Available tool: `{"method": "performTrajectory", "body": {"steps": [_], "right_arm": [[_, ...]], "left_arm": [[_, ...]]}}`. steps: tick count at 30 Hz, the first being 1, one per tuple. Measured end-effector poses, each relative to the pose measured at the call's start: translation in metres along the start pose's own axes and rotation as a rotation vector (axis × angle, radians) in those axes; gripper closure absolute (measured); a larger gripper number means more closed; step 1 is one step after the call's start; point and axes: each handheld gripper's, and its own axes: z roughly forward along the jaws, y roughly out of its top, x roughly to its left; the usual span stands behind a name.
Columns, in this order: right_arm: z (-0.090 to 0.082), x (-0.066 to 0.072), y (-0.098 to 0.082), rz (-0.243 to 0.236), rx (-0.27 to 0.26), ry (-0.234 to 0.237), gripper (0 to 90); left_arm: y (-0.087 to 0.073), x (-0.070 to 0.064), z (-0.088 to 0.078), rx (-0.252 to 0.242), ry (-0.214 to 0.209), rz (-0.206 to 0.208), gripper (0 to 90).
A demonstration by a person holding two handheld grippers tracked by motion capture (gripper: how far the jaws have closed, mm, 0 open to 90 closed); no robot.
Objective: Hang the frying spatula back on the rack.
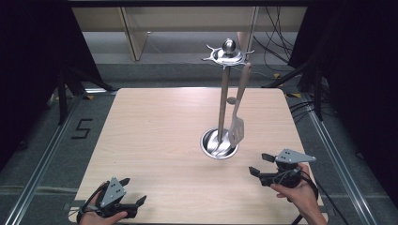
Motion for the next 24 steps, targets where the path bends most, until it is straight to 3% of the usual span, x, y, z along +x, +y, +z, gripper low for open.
{"method": "performTrajectory", "body": {"steps": [2, 3, 5, 6, 7, 12, 16, 17, 19, 22, 24], "right_arm": [[0.002, 0.001, -0.004, -0.013, 0.001, -0.002, 25.2], [0.002, 0.004, -0.006, 0.016, 0.008, 0.003, 25.2], [0.003, 0.004, -0.008, 0.003, 0.012, -0.005, 25.2], [0.005, 0.006, -0.012, -0.009, 0.020, -0.016, 25.1], [0.005, 0.006, -0.013, -0.001, 0.029, -0.012, 25.0], [0.006, 0.009, -0.017, 0.018, 0.042, 0.005, 24.6], [0.008, 0.009, -0.021, 0.009, 0.025, 0.018, 23.9], [0.007, 0.009, -0.022, 0.000, 0.028, 0.011, 23.8], [0.006, 0.013, -0.027, 0.027, 0.032, 0.016, 23.6], [0.003, 0.013, -0.032, 0.019, 0.031, 0.017, 23.5], [0.002, 0.017, -0.035, 0.043, 0.035, 0.016, 23.5]], "left_arm": [[0.000, 0.000, 0.000, 0.006, -0.001, 0.000, 16.0], [0.000, 0.000, 0.000, 0.002, 0.000, 0.002, 15.9], [0.000, 0.000, 0.000, 0.006, -0.001, 0.003, 15.7], [0.000, 0.002, -0.001, 0.041, -0.002, 0.026, 15.5], [-0.001, -0.001, 0.001, 0.017, 0.004, -0.008, 15.5], [-0.001, 0.000, 0.000, 0.018, 0.010, 0.010, 15.2], [-0.001, 0.000, 0.001, -0.004, 0.023, 0.022, 15.2], [-0.001, 0.001, 0.001, 0.012, 0.018, 0.027, 15.1], [-0.001, 0.001, 0.001, 0.006, 0.022, 0.031, 15.1], [-0.001, 0.000, 0.001, 0.004, 0.022, 0.032, 15.1], [-0.002, -0.003, 0.003, -0.005, 0.024, 0.006, 15.1]]}}
